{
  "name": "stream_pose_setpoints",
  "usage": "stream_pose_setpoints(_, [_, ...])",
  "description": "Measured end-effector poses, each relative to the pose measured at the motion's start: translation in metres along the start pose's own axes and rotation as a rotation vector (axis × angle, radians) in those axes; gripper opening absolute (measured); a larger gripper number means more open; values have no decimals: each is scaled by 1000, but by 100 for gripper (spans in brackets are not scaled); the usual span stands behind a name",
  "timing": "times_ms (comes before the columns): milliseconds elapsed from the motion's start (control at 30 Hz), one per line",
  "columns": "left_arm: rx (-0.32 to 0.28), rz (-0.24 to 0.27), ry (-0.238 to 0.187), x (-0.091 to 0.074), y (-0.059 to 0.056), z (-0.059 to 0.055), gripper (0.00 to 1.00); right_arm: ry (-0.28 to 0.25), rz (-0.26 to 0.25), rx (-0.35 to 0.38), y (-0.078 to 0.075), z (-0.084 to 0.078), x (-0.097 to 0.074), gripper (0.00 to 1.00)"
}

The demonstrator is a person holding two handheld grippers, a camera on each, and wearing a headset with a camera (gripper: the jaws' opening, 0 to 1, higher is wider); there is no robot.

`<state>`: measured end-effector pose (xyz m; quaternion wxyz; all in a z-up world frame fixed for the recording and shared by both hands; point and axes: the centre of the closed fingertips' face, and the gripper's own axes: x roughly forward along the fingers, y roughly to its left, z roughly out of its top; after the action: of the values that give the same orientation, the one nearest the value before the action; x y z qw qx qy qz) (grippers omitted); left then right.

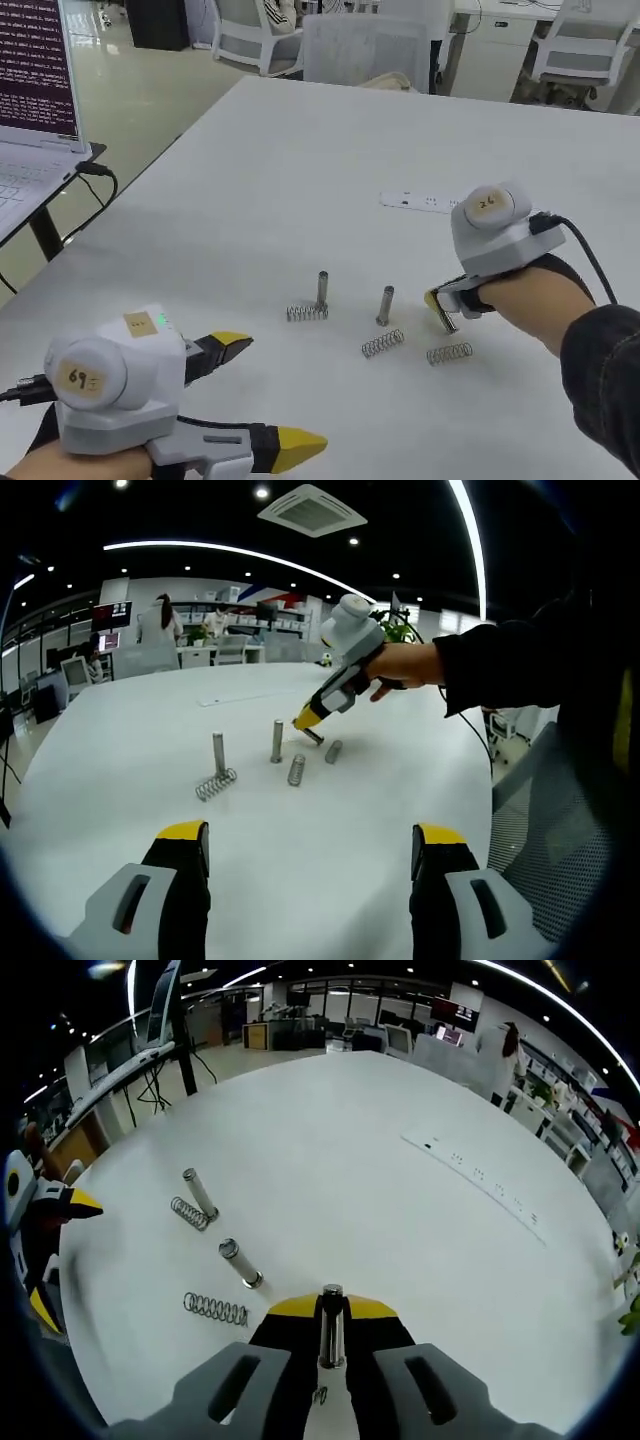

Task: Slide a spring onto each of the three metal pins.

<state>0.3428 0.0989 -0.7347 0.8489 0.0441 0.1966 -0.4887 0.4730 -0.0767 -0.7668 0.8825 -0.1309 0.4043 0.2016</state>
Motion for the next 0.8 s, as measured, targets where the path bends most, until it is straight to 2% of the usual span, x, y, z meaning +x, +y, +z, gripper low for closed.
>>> stream_pose_setpoints(333, [15,-8,-2,1,-3,4,80,-40,-16,27,-8,-5,-16,6])
stream_pose_setpoints(700, [25,-12,-1,1,-5,6,80,-64,-17,35,-8,-5,-22,6])
stream_pose_setpoints(800, [29,-14,1,1,-7,7,80,-74,-17,48,-6,-8,-29,6])
